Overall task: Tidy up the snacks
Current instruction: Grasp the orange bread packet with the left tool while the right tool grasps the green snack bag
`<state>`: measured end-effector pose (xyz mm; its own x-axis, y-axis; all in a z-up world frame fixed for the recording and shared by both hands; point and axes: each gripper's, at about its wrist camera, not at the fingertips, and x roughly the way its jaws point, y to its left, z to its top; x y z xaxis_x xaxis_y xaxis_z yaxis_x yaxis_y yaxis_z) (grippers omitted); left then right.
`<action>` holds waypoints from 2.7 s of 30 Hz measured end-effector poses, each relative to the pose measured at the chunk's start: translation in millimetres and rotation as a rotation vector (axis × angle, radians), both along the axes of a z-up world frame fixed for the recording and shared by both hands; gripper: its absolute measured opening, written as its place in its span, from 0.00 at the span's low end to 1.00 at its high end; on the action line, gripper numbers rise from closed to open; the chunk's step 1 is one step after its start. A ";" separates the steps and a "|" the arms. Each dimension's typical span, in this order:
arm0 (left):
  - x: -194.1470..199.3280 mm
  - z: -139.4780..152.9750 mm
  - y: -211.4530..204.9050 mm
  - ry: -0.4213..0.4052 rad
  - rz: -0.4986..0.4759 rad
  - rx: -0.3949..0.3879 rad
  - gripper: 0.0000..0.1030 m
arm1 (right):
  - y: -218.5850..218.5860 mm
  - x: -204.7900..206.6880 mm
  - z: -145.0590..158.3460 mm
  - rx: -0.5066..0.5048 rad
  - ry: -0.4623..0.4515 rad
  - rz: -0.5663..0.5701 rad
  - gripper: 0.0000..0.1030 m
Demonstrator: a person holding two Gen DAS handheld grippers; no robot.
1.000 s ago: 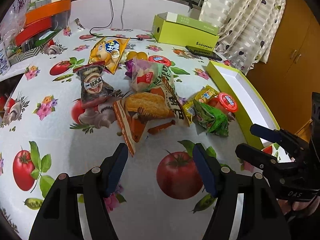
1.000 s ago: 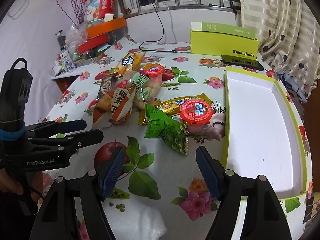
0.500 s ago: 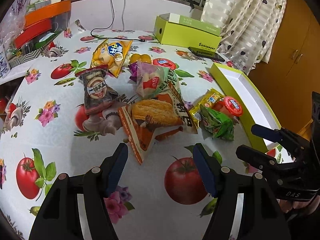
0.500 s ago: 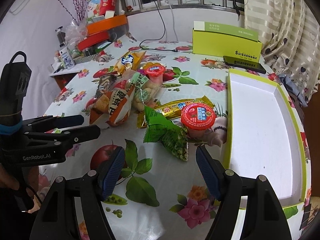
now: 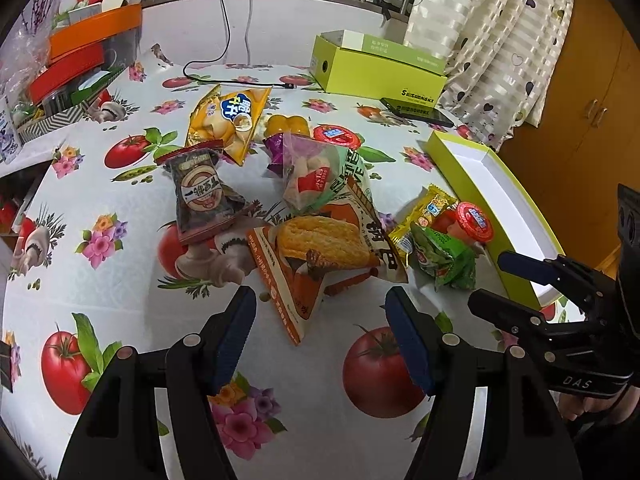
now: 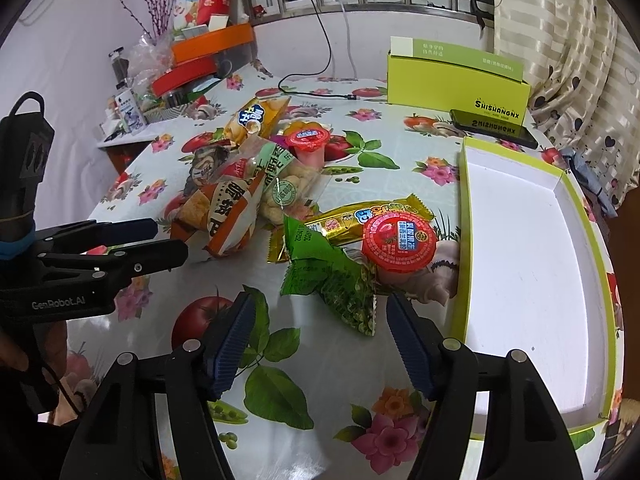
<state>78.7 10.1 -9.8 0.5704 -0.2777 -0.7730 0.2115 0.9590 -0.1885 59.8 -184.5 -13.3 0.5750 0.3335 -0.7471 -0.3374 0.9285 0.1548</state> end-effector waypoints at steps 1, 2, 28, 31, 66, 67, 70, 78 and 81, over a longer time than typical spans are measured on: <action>0.3 0.6 -0.2 -0.001 -0.002 0.002 0.66 | -0.2 0.8 -0.2 -0.001 0.000 0.000 0.66; 0.8 1.5 -0.5 -0.005 -0.004 0.005 0.66 | 0.0 -0.2 -0.2 -0.001 0.000 0.000 0.66; -10.0 23.1 -8.2 -0.027 -0.005 0.016 0.66 | -2.5 -8.7 3.4 0.018 -0.014 0.000 0.66; -12.9 27.3 -8.7 -0.027 -0.001 0.013 0.66 | -1.8 -13.0 6.9 0.025 -0.020 0.002 0.66; 25.2 7.9 -5.2 -0.066 -0.142 0.107 0.66 | -4.1 12.3 -5.8 -0.037 0.009 0.060 0.66; 28.1 6.8 -6.2 -0.071 -0.164 0.109 0.66 | -3.6 14.3 -7.1 -0.039 0.013 0.062 0.66; 34.6 2.9 -13.2 -0.075 -0.250 0.110 0.66 | -2.2 20.9 -12.3 -0.043 0.031 0.061 0.66; 41.1 -7.3 -33.3 -0.078 -0.428 0.198 0.67 | 11.5 26.3 -19.2 -0.020 0.077 0.147 0.66; 35.7 -8.4 -33.4 -0.059 -0.472 0.166 0.67 | 15.9 23.8 -17.6 -0.006 0.084 0.194 0.63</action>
<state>114.5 -23.3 -18.2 0.4565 -0.3920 -0.7988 0.6349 0.7724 -0.0162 83.6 -168.7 -30.9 0.4357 0.4272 -0.7922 -0.4959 0.8485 0.1848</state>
